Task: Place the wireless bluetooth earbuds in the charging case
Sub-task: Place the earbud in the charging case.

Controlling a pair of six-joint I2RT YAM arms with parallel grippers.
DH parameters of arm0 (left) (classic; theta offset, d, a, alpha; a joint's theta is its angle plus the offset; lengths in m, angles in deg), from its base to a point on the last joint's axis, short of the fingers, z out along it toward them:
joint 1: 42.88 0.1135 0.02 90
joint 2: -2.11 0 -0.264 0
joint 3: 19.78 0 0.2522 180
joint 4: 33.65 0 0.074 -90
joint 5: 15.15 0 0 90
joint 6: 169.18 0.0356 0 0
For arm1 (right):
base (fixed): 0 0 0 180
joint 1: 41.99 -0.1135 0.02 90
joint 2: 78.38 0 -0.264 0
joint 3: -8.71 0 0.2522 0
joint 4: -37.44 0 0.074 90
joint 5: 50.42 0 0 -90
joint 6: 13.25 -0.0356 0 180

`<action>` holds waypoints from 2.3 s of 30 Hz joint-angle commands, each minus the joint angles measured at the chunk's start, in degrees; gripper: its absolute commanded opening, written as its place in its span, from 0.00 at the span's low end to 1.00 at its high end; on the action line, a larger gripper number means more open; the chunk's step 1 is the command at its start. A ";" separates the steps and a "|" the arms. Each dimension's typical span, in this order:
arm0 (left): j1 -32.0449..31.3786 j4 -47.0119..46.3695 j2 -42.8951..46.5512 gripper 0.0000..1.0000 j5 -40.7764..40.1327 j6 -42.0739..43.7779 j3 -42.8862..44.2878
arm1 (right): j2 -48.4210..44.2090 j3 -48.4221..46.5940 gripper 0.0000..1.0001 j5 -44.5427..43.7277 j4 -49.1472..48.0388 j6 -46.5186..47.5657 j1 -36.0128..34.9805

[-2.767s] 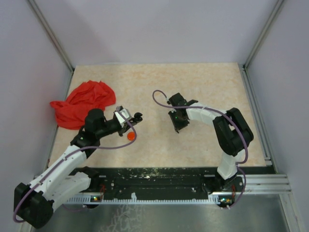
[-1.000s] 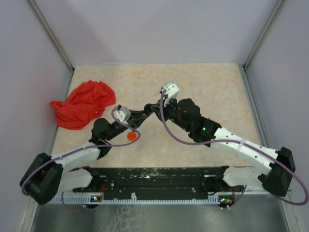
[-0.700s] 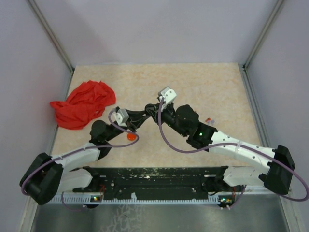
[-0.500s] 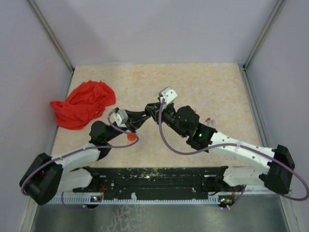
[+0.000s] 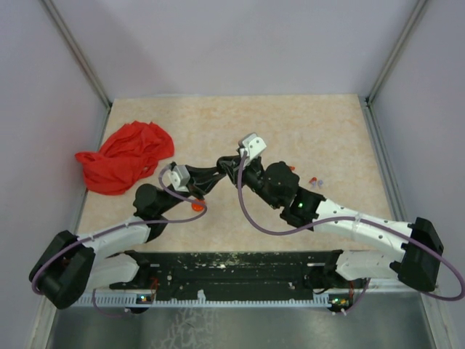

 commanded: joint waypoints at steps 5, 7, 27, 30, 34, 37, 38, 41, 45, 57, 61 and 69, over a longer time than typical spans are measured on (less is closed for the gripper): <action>-0.36 -2.72 1.01 0.00 -0.98 -2.82 0.27 | -0.51 0.25 0.07 -0.24 -2.22 0.22 -1.43; -0.36 -2.17 1.09 0.00 -1.47 -3.08 0.35 | -0.90 0.35 0.07 0.01 -2.47 0.21 -1.67; -0.36 0.50 2.88 0.00 -3.10 -5.28 0.44 | -1.93 2.07 0.07 -2.20 -3.89 0.42 -2.00; -0.36 1.43 3.33 0.00 -3.33 -5.25 0.40 | -2.41 2.44 0.07 -2.80 -4.29 0.66 -2.00; -0.38 2.29 3.42 0.00 -3.41 -5.59 0.36 | -2.92 2.36 0.07 -3.08 -4.45 0.86 -2.00; -0.38 2.51 3.28 0.00 -3.35 -5.93 0.36 | -2.89 2.12 0.07 -3.14 -4.35 1.14 -2.00; -0.36 2.55 3.29 0.00 -3.29 -6.09 0.34 | -2.68 2.10 0.07 -3.15 -4.26 1.19 -2.04; -0.36 2.26 3.28 0.00 -3.23 -6.46 0.53 | -2.06 2.09 0.07 -2.89 -3.85 1.21 -2.00; -0.36 2.24 3.30 0.00 -4.11 -7.22 0.94 | -1.59 2.05 0.07 -2.16 -3.03 0.71 -2.02; -0.66 4.48 2.34 0.00 -6.14 -5.36 2.50 | -0.15 -1.31 0.15 -3.57 3.54 -2.73 -2.07; -0.95 4.05 2.12 0.00 -6.07 -4.12 2.19 | 0.52 -2.95 0.19 -2.51 5.91 -3.78 -2.09; -1.06 2.40 2.14 0.00 -6.45 -3.58 1.28 | 0.98 -4.77 0.22 -1.93 9.13 -6.09 -2.09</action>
